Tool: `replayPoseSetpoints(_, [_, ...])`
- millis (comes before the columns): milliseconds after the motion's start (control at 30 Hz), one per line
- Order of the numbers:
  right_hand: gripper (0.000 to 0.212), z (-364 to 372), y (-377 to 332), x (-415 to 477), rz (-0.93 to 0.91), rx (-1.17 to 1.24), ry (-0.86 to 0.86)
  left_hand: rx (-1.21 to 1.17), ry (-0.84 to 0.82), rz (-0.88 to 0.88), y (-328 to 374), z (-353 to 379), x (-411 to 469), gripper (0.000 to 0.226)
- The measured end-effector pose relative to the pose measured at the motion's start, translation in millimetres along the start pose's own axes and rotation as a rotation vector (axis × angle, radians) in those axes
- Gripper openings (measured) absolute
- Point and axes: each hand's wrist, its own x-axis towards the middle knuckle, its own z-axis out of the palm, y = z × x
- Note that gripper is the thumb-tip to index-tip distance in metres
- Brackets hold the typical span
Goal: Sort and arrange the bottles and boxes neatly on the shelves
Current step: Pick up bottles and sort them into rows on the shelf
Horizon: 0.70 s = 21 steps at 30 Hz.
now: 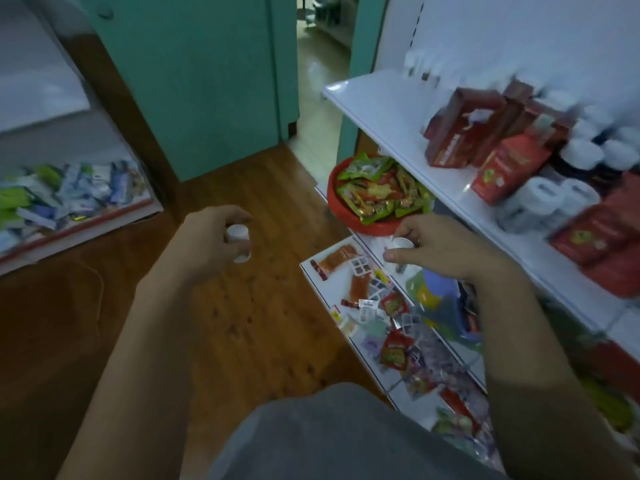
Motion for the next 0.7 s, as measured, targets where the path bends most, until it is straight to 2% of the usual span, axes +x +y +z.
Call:
replayPoseSetpoints(167, [0.032,-27,-49,80,-0.014,0.016,0.259,0.027,0.065,0.103,-35,-54,96,0.043])
replayPoseSetpoints(333, [0.031,-34,-55,169,-0.040,-0.031,0.460,0.017,0.036,0.159,-54,-52,187,0.042])
replayPoseSetpoints(567, [0.019,-79,-43,304,-0.037,0.037,0.513,0.025,-0.091,0.135,-59,-68,333,0.042])
replayPoseSetpoints(700, [0.026,-120,-39,365,-0.008,0.077,0.582,0.020,0.018,0.192,-37,-83,409,0.037])
